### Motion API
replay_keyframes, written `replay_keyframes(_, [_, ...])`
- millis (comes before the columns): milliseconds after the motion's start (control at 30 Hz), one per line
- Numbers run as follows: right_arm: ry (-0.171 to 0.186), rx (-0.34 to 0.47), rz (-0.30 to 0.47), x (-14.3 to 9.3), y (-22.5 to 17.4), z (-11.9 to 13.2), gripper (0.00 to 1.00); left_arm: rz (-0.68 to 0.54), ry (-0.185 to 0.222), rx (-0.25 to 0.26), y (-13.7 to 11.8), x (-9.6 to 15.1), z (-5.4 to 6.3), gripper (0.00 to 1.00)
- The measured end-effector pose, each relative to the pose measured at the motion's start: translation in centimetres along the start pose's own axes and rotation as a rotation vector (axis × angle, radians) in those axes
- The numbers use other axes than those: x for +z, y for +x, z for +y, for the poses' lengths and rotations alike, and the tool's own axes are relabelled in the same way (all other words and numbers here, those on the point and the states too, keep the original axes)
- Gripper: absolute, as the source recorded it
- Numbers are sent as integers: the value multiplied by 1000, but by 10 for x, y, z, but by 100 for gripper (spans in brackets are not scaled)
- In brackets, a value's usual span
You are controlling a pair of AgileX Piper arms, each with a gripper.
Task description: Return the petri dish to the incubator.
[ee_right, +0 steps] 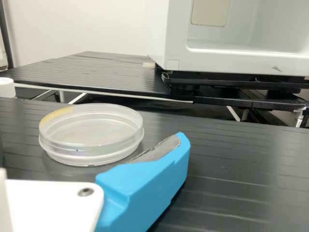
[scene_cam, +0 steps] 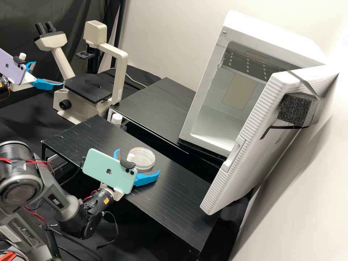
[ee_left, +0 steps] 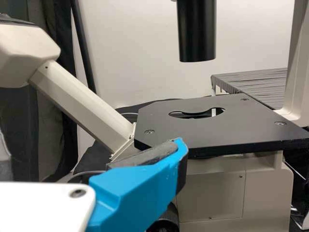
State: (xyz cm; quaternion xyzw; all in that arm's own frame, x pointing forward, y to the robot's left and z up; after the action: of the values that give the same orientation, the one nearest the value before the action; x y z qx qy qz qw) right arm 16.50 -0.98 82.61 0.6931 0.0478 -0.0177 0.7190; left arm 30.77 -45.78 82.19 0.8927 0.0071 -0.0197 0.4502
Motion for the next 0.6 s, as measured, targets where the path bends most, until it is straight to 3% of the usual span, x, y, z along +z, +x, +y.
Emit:
replay_keyframes(267, [-8, -11, 4, -1, -3, 1, 100, 0, 0, 0, 0, 0, 0, 100])
replay_keyframes(500, [-3, -42, 39, -14, 3, -9, 100, 0, 0, 0, 0, 0, 0, 100])
replay_keyframes(600, [-10, -21, 40, -19, 7, -11, 100, 0, 0, 0, 0, 0, 0, 100])
